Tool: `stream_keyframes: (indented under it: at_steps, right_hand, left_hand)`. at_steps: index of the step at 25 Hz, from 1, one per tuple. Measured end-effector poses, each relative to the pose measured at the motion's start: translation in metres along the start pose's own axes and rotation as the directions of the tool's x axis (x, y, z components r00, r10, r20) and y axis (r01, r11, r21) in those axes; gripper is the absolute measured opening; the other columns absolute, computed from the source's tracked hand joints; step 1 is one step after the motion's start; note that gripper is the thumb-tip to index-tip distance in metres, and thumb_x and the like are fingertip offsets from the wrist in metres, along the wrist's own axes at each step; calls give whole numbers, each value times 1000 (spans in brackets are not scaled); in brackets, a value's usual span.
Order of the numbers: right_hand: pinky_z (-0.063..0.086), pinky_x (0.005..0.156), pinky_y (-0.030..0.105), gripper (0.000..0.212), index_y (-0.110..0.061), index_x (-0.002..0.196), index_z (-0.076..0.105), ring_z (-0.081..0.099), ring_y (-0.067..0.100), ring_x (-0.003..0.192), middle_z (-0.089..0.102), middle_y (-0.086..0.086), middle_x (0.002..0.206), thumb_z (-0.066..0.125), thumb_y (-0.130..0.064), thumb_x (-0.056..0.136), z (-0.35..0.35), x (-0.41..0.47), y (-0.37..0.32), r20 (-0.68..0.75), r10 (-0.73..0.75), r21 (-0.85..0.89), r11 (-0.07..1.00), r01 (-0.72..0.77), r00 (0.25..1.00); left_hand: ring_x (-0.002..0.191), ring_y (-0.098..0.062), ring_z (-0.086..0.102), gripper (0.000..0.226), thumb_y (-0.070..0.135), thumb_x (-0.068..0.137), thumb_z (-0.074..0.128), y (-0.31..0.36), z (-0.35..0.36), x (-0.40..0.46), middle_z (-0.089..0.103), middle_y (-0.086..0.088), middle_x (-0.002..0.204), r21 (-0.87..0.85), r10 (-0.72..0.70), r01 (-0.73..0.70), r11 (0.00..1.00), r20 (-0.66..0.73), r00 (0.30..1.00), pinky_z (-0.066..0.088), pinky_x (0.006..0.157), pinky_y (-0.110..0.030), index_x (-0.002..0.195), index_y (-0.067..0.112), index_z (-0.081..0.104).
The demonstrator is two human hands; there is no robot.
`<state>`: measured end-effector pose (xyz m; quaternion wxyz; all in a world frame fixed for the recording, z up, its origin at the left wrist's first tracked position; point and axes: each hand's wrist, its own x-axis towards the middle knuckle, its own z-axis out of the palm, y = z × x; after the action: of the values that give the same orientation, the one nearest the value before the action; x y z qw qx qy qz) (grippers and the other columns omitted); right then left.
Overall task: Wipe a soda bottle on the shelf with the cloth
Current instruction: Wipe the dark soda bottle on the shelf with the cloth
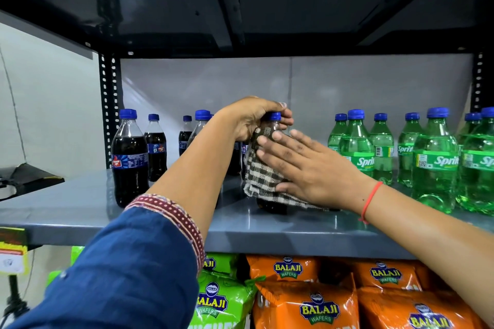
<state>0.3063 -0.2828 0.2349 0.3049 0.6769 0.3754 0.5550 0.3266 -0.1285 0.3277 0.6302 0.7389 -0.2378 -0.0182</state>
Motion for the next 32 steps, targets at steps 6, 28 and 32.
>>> stream_keyframes:
  at_steps: [6,28,32]
  right_hand:
    - [7,114,37,56,-10,139,29,22,23,136,24,5,146,16,-44,97,-1,-4,6,48,0,3,1000,0,999]
    - [59,55,38,65,-16,132,42,36,23,133,46,2,143,33,-7,68,-28,-25,-14,216,-74,392,920,-17,974]
    - [59,75,40,68,-21,130,49,43,25,131,52,-2,139,56,-2,65,-64,-25,-11,360,-31,484,861,-158,932]
  left_hand:
    - [68,-11,66,21,19,88,51,1,1,-1,71,-4,68,-24,-4,4,1000,-5,1000,54,70,-21,81,4,64]
    - [75,-11,65,21,24,87,51,1,3,-4,72,2,69,96,16,-14,995,-17,1000,50,78,-22,80,10,65]
    - [74,-14,58,19,24,87,52,5,3,-12,68,-5,83,207,59,-47,977,-50,997,48,73,-23,80,11,64]
